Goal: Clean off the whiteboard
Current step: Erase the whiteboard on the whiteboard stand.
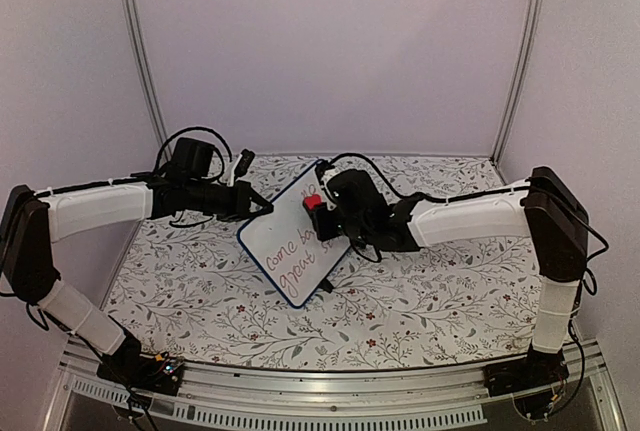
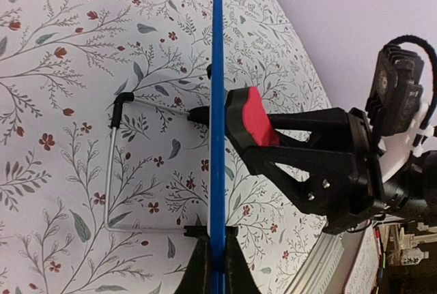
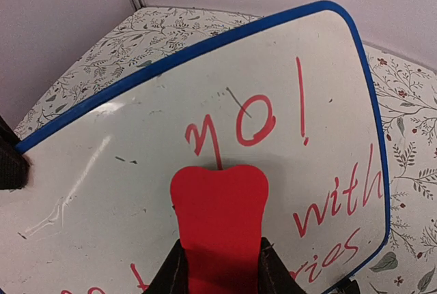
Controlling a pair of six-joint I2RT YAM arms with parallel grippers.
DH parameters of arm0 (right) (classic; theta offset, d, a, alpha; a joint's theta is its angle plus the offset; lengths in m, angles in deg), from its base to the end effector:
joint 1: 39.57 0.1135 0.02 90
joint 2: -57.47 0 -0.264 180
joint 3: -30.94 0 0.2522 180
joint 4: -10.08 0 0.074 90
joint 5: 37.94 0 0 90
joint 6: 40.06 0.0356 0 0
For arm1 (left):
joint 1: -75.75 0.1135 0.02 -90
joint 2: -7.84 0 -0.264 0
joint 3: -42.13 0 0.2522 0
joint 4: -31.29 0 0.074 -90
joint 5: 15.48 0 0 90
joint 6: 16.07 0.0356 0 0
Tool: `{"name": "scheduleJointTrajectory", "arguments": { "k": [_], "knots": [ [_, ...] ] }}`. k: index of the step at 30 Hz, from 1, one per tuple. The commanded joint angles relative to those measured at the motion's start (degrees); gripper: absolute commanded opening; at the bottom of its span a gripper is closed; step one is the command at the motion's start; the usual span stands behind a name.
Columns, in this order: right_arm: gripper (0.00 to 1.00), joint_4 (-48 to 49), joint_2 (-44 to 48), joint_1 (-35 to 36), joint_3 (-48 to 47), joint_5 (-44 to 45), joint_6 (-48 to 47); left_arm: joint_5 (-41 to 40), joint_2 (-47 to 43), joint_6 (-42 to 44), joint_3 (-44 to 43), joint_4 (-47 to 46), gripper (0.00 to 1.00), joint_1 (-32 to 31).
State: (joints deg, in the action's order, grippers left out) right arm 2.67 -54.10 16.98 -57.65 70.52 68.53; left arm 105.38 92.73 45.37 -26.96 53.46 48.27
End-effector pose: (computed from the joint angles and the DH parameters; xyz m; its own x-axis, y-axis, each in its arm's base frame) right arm 0.2532 0.3627 0.2060 -0.4686 -0.1607 -0.8687 -0.5185 0.8461 0.1232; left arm 0.2769 -0.1646 0.2435 -0.8403 -0.0255 -0.5415 0.4021 0.6407 -0.6541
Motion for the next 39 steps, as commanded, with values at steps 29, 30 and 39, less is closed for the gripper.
{"name": "scheduleJointTrajectory", "arguments": {
  "k": [29, 30, 39],
  "knots": [
    [0.23, 0.82, 2.67, -0.48, 6.65, -1.39, 1.01, 3.21, -2.26, 0.8, -0.39, -2.29, 0.0, -1.1],
    [0.23, 1.04, 2.58, -0.44, 6.37, -1.82, 1.01, 3.25, -2.26, 0.84, -0.39, -2.25, 0.0, -1.08],
    [0.23, 2.44, 0.97, 0.71, 0.87, -4.86, -0.84, 3.15, -2.39, 0.83, -0.31, -2.24, 0.0, -1.15]
  ]
}}
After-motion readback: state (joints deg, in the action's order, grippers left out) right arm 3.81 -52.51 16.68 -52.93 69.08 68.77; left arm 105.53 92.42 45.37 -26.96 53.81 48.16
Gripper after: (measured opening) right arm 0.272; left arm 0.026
